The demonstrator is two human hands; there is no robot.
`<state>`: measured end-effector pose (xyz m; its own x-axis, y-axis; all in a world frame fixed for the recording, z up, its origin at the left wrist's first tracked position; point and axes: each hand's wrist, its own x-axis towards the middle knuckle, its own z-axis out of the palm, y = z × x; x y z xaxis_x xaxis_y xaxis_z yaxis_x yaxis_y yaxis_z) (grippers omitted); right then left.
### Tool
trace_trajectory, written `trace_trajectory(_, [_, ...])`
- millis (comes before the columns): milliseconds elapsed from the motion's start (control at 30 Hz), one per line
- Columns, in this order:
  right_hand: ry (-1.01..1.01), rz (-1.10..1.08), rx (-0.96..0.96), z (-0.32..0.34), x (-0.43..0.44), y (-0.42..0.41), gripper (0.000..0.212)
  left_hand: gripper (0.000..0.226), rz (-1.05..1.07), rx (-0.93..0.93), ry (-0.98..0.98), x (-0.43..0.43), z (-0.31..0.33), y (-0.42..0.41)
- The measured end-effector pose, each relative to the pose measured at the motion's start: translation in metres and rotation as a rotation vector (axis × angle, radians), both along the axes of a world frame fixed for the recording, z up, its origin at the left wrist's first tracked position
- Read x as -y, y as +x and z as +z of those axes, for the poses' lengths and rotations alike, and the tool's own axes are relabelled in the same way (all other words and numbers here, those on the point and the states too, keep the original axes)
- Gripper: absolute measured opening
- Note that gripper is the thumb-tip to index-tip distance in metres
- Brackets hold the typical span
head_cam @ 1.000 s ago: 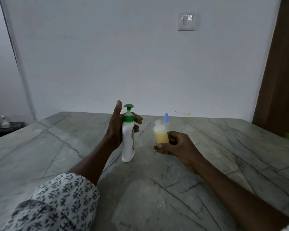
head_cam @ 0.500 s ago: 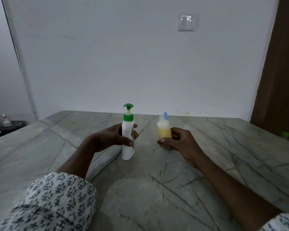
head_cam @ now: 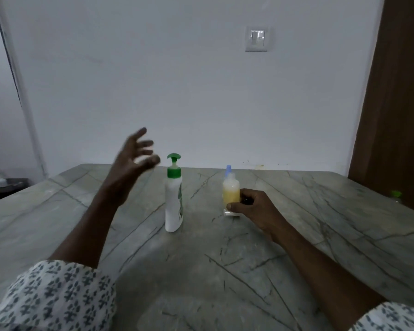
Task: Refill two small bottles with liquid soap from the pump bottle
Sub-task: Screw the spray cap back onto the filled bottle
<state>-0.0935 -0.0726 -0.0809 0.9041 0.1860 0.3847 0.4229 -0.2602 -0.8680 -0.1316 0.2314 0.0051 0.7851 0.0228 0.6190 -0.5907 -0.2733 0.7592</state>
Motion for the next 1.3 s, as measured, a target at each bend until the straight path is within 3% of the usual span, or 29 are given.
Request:
trace_trajectory(67, [-0.042,-0.016,0.004,0.0,0.0,0.0,0.026,0.054,0.202,0.327,-0.007,0.006,0.012,-0.011])
trace_trajectory(133, [-0.074,-0.02,0.015,0.0,-0.001,-0.001,0.025,0.035,0.24,0.47,0.063,0.025,0.011,-0.026])
trace_trajectory(233, [-0.098,-0.032,0.027,0.0,-0.001,-0.001,0.027,0.036,0.099,0.392,0.239,0.064,-0.009,-0.038])
trace_trajectory(333, [-0.108,-0.04,0.027,0.0,-0.003,-0.004,0.033,0.026,0.078,0.164,0.436,0.103,-0.037,-0.028])
trace_trajectory(367, [-0.114,-0.04,0.038,0.001,-0.003,-0.005,0.037,0.03,0.129,0.075,0.462,0.114,-0.046,-0.024])
trace_trajectory(467, [-0.163,-0.026,0.08,0.001,-0.007,-0.008,0.038,0.074,0.204,-0.177,0.432,0.129,-0.066,-0.008])
trace_trajectory(533, [-0.177,-0.007,0.079,0.0,-0.01,-0.009,0.042,0.075,0.165,-0.284,0.376,0.13,-0.072,-0.002])
trace_trajectory(633, [-0.211,0.009,0.071,-0.003,-0.012,-0.006,0.052,0.044,0.108,-0.277,0.266,0.129,-0.08,0.003])
trace_trajectory(700, [-0.229,0.002,0.064,-0.005,-0.013,-0.004,0.053,0.035,0.125,-0.243,0.259,0.129,-0.083,0.004])
trace_trajectory(933, [-0.318,0.016,0.009,0.015,0.003,-0.005,0.044,0.033,0.222,-0.212,0.341,0.128,-0.086,0.005])
trace_trajectory(1033, [-0.34,-0.241,0.164,0.025,0.026,0.002,0.038,0.032,0.215,-0.219,0.354,0.126,-0.085,0.005])
trace_trajectory(1100, [-0.525,-0.331,0.266,0.019,0.038,0.009,0.041,0.032,0.213,-0.226,0.364,0.124,-0.086,0.005])
trace_trajectory(1233, [-0.892,-0.209,0.222,-0.004,0.034,0.021,0.048,0.037,0.192,-0.237,0.386,0.125,-0.087,0.002])
trace_trajectory(1300, [-0.978,-0.164,0.324,-0.011,0.023,0.024,0.046,0.039,0.188,-0.236,0.403,0.127,-0.088,0.001])
